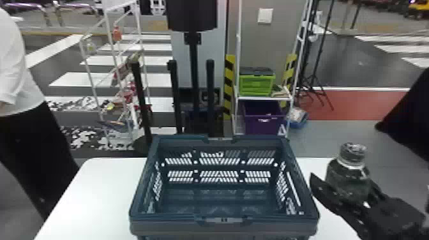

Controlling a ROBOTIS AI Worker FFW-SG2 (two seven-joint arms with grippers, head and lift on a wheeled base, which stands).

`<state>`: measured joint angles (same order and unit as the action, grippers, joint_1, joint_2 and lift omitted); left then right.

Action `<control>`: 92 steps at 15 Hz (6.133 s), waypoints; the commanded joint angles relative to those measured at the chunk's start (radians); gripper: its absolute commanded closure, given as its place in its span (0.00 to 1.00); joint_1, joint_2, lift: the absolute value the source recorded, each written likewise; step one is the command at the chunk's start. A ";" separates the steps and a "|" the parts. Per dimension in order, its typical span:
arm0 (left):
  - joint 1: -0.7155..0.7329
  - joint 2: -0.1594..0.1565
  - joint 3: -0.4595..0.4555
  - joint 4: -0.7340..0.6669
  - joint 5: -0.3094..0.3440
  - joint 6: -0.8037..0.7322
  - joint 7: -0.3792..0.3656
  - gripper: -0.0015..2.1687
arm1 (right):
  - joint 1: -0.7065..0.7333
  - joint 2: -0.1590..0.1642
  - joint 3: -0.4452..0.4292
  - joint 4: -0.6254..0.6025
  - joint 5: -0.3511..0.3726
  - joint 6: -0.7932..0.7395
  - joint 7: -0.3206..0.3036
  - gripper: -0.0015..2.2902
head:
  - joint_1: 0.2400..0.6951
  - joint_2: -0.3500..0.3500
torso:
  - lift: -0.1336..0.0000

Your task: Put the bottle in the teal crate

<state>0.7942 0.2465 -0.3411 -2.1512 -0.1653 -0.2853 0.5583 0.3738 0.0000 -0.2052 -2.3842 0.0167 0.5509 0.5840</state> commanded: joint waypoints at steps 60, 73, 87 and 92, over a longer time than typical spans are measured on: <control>0.069 -0.041 0.063 0.105 0.029 -0.314 0.000 0.06 | -0.556 0.001 0.253 0.373 0.126 0.501 0.303 0.03 | 0.57 0.50 | 1.00; 0.051 -0.041 -0.001 0.079 -0.026 -0.145 0.014 0.06 | 0.180 0.001 -0.169 0.131 -0.185 -0.374 0.086 0.03 | 0.57 0.50 | 1.00; 0.051 -0.023 -0.001 0.070 -0.022 -0.136 0.018 0.06 | 0.416 0.001 -0.062 0.278 -0.196 -0.754 -0.121 0.04 | 0.57 0.50 | 1.00; 0.056 -0.019 -0.004 0.071 -0.022 -0.179 0.011 0.06 | 0.456 0.001 -0.039 0.270 -0.199 -0.766 -0.122 0.04 | 0.57 0.50 | 1.00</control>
<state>0.8496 0.2258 -0.3449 -2.0816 -0.1872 -0.4481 0.5702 0.8196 0.0000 -0.2477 -2.1104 -0.1820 -0.2127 0.4617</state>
